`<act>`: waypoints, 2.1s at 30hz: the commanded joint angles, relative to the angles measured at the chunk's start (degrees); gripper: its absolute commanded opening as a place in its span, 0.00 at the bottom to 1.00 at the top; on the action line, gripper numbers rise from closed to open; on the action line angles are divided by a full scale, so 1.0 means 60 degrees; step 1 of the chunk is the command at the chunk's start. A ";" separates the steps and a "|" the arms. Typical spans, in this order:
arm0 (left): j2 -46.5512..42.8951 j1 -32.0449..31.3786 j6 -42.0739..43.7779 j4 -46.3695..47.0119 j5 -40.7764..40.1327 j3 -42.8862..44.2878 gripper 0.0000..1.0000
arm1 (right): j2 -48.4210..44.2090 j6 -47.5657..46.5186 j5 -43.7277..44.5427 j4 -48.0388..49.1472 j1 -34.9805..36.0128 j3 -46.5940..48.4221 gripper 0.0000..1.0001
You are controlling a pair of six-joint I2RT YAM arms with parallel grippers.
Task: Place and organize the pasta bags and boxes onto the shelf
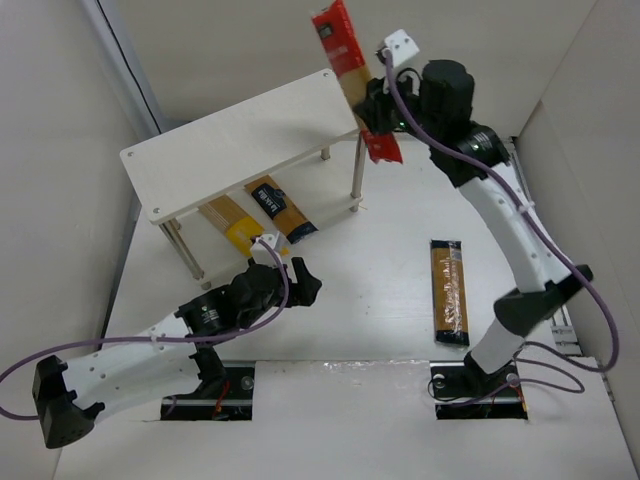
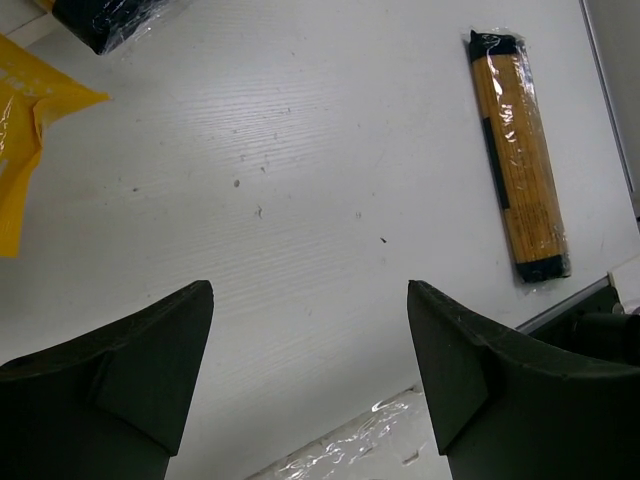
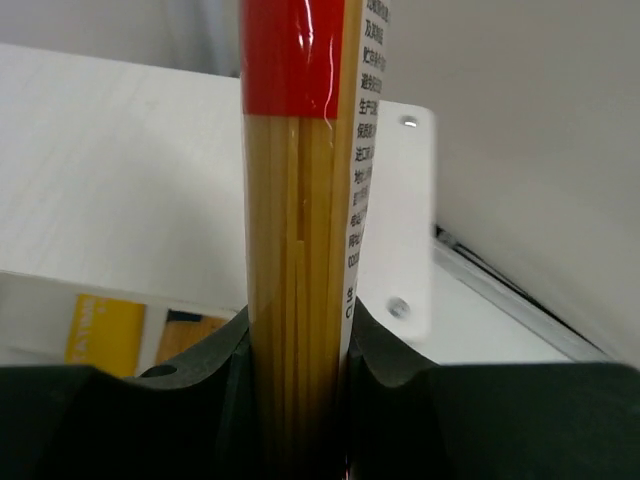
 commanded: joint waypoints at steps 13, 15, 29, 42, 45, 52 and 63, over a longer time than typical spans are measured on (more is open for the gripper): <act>-0.0285 0.0002 0.0103 0.0827 0.0505 -0.0806 0.75 | 0.4023 0.4388 -0.3506 0.4735 0.2548 0.4151 0.00; -0.0388 0.0002 0.0001 0.0944 0.0607 -0.0938 0.75 | 0.4564 0.5234 -0.3345 0.5391 0.2724 0.4357 0.00; -0.0842 0.0002 -0.0190 0.0841 0.0520 -0.1130 0.75 | 0.5784 0.7160 -0.3153 0.6377 0.2944 0.4550 0.51; -0.0931 0.0002 -0.0395 0.0475 0.0520 -0.0954 0.75 | 0.4627 0.5241 -0.0812 0.4226 0.2550 0.3684 1.00; -0.1019 0.0002 -0.0395 0.0475 0.0520 -0.0954 0.75 | 0.4071 0.4597 0.0385 0.3464 0.2461 0.3581 1.00; -0.1019 0.0002 -0.0205 0.0475 0.0520 -0.0763 0.76 | 0.1788 0.2561 0.3082 0.2116 0.1848 0.2091 1.00; 0.0255 0.0002 0.0600 0.1147 0.0973 -0.0148 0.81 | -0.4804 0.2750 0.4335 0.0432 -0.2148 -0.6872 1.00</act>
